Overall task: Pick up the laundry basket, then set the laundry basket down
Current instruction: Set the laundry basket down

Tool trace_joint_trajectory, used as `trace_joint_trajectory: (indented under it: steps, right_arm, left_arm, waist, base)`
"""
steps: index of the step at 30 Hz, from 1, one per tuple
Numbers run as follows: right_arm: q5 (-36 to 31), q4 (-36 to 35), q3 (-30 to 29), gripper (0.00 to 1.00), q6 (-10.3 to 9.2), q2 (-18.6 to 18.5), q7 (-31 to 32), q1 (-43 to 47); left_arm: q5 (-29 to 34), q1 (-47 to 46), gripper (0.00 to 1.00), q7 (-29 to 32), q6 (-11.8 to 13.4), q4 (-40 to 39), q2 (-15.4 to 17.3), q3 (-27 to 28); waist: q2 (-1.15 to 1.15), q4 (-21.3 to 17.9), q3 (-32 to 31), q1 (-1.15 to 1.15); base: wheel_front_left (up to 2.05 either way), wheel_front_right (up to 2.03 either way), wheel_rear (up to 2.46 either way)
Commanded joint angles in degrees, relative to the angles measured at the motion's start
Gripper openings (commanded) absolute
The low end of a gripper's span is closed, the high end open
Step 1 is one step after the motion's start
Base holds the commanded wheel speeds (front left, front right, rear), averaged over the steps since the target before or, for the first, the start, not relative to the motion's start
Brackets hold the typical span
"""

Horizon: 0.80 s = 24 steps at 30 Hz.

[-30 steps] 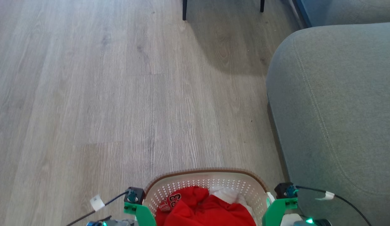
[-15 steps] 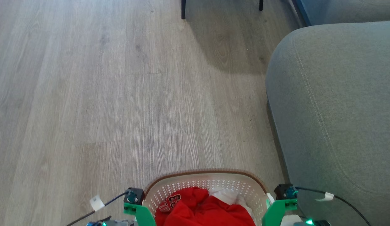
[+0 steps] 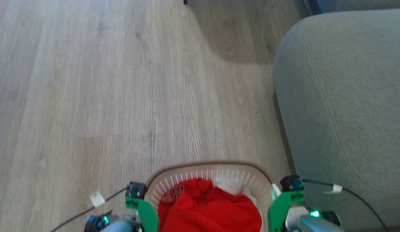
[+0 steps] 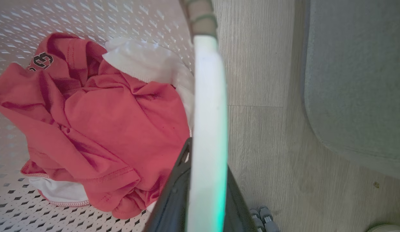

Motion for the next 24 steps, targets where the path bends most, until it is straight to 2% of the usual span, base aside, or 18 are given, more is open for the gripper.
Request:
trace_joint_trajectory:
  steps: [1, 11, 24]
  right_arm:
    - [0.12, -0.49, 0.57, 0.00, -0.09, -0.46, -1.63, -3.74]
    - [-0.83, 0.88, 1.33, 0.00, -0.09, -0.46, -2.98, -13.01]
    - [-2.57, 2.60, -0.23, 0.00, -0.09, -0.46, -6.51, -28.27]
  left_arm:
    - [0.84, -3.08, 0.00, -0.45, 0.31, 0.60, 2.08, -0.04]
    - [1.72, -11.86, 0.00, -1.94, 0.78, 0.63, 3.16, -0.18]
    - [3.33, -27.17, 0.00, -4.42, 1.95, 0.64, 3.06, -0.51]
  waist:
    - [0.00, -0.20, 1.40, 0.00]
    - [0.00, -0.67, 11.13, 0.00]
    - [0.00, 0.85, 29.55, 0.00]
  base:
    - [0.00, 0.00, 0.00]
    - [0.00, 0.00, 0.00]
    - [0.00, 0.00, 0.00]
